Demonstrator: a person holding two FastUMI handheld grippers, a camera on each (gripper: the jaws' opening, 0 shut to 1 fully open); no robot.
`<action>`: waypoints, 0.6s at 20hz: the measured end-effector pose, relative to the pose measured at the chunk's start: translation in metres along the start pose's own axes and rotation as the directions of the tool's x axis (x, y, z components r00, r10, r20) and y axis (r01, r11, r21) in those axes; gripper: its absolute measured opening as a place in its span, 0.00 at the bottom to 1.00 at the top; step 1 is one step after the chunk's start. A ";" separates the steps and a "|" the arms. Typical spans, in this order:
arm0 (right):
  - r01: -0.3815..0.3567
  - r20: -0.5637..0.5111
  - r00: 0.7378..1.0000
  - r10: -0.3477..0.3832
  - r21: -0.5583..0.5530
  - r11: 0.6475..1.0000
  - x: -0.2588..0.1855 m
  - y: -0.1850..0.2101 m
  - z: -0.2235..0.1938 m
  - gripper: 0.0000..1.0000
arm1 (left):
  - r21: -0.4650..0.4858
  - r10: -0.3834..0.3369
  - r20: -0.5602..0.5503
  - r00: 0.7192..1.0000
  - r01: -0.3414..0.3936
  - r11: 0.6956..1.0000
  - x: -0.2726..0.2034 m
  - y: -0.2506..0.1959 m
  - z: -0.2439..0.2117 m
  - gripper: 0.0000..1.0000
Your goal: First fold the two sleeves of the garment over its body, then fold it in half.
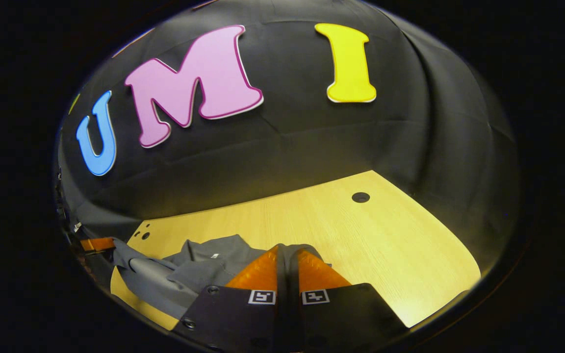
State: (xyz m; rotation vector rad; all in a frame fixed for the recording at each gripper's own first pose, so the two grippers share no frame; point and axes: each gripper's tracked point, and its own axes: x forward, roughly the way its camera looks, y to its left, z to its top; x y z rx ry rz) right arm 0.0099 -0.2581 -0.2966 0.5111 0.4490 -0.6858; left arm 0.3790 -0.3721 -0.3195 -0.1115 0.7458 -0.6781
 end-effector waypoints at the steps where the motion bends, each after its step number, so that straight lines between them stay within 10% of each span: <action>1: 0.005 -0.014 1.000 -0.005 0.000 1.000 0.010 -0.002 -0.006 0.05 | -0.006 0.013 -0.016 1.000 -0.013 1.000 0.011 0.004 -0.005 0.05; 12: 0.032 -0.179 0.983 -0.042 -0.057 0.998 0.084 -0.025 -0.074 0.05 | 0.119 0.133 -0.170 0.977 -0.114 0.986 0.079 0.048 -0.071 0.05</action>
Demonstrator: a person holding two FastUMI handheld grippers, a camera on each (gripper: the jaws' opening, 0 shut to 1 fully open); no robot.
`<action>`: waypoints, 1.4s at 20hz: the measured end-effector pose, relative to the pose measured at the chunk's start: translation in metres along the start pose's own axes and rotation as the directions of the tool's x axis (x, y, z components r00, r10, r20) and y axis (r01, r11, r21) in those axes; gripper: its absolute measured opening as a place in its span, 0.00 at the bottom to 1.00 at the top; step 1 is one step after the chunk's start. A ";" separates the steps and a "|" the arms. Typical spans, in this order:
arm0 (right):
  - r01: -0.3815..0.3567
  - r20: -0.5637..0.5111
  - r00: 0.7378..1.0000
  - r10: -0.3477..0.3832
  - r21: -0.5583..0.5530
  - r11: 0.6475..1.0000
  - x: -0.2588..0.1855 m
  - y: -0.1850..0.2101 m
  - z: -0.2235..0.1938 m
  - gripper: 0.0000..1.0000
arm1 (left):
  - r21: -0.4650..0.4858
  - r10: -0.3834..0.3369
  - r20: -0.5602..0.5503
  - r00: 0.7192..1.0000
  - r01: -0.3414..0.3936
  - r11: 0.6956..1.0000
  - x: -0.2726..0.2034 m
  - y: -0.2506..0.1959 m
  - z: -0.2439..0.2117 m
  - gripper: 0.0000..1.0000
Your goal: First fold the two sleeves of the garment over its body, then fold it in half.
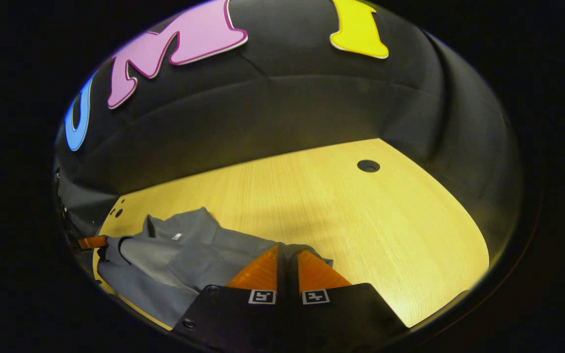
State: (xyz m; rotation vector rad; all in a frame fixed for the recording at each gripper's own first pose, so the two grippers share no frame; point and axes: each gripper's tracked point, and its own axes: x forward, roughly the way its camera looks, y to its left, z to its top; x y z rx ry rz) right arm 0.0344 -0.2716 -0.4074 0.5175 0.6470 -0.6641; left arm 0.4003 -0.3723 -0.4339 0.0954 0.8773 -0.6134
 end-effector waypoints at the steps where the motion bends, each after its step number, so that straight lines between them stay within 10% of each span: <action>1: 0.004 -0.012 1.000 -0.004 -0.010 1.000 0.004 -0.001 -0.005 0.05 | 0.015 0.014 -0.014 1.000 -0.014 1.000 0.004 0.004 -0.006 0.05; 10: 0.010 -0.115 0.993 -0.013 -0.023 1.000 0.019 0.002 -0.036 0.13 | 0.151 0.041 -0.053 0.998 -0.032 0.988 0.016 -0.004 -0.033 0.09; 14: 0.042 -0.124 0.991 -0.044 -0.018 0.999 0.011 -0.004 -0.034 0.30 | 0.172 0.075 -0.081 0.994 -0.060 0.983 0.010 -0.001 -0.037 0.34; 17: 0.029 -0.102 0.994 -0.030 -0.018 0.999 -0.006 0.000 -0.024 0.71 | 0.185 0.073 -0.088 0.993 -0.056 0.981 -0.003 -0.004 -0.035 0.55; 23: -0.016 -0.033 0.999 0.016 -0.005 1.000 -0.049 0.013 0.002 0.90 | 0.120 -0.043 0.011 0.999 0.041 0.992 -0.042 -0.031 -0.013 0.88; 24: -0.026 -0.024 0.999 0.026 -0.008 1.000 -0.057 0.016 0.005 0.77 | 0.126 -0.050 0.027 0.998 0.047 0.991 -0.051 -0.033 -0.010 0.87; 28: -0.066 0.041 0.997 0.067 -0.034 0.997 -0.101 0.027 0.022 0.92 | 0.149 -0.092 0.103 0.990 0.076 0.986 -0.092 -0.044 0.009 0.88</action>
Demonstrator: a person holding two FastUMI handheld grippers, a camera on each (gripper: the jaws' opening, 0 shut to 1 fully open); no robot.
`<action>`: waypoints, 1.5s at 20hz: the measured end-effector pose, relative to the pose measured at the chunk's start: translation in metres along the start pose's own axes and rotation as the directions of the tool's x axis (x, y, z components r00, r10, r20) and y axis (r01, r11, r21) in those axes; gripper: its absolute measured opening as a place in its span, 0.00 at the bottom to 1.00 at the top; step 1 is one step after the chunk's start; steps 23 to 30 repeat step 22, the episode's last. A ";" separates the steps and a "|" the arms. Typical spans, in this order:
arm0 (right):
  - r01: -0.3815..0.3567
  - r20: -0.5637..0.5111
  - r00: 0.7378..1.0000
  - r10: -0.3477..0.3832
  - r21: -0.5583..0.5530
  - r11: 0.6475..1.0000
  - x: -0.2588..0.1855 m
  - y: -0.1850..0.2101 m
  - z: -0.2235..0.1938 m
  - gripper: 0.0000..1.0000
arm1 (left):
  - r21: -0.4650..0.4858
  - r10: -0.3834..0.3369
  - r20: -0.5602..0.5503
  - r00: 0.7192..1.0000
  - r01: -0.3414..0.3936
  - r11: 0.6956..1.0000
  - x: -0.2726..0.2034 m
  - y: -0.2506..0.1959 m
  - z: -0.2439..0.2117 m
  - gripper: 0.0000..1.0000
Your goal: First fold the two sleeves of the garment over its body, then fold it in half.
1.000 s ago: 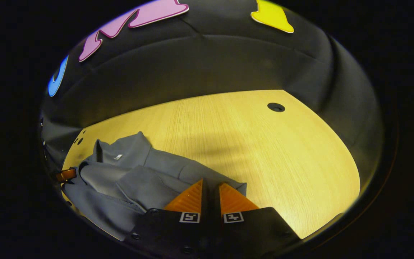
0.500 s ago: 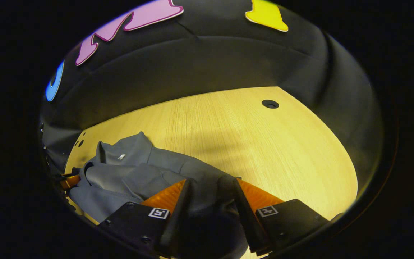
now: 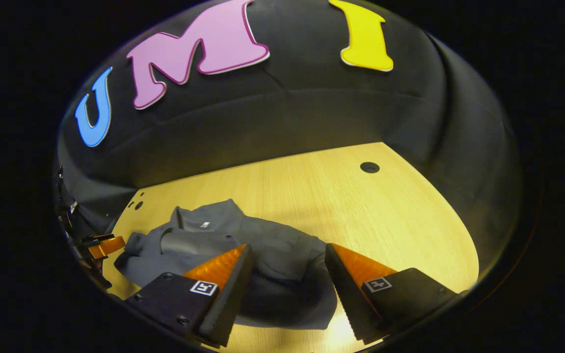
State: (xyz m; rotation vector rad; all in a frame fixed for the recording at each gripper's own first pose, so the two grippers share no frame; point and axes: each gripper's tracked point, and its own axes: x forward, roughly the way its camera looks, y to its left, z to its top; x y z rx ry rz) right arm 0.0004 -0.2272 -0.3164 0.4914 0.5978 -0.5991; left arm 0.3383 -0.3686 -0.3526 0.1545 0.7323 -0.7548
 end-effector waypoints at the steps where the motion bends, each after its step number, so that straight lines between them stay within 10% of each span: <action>1: -0.007 0.015 1.000 0.007 -0.007 1.000 -0.011 0.003 0.003 0.93 | -0.001 -0.018 0.025 1.000 0.018 1.000 -0.010 -0.004 0.006 0.88; 16: -0.201 0.152 0.959 0.237 -0.218 0.955 -0.159 0.086 -0.016 0.94 | 0.066 -0.107 0.147 0.983 0.098 0.993 -0.181 -0.030 -0.016 0.90; 30: -0.215 0.075 0.970 0.232 -0.184 0.959 -0.173 0.090 -0.048 0.94 | 0.011 -0.062 0.127 0.990 0.061 0.998 -0.209 -0.032 -0.046 0.90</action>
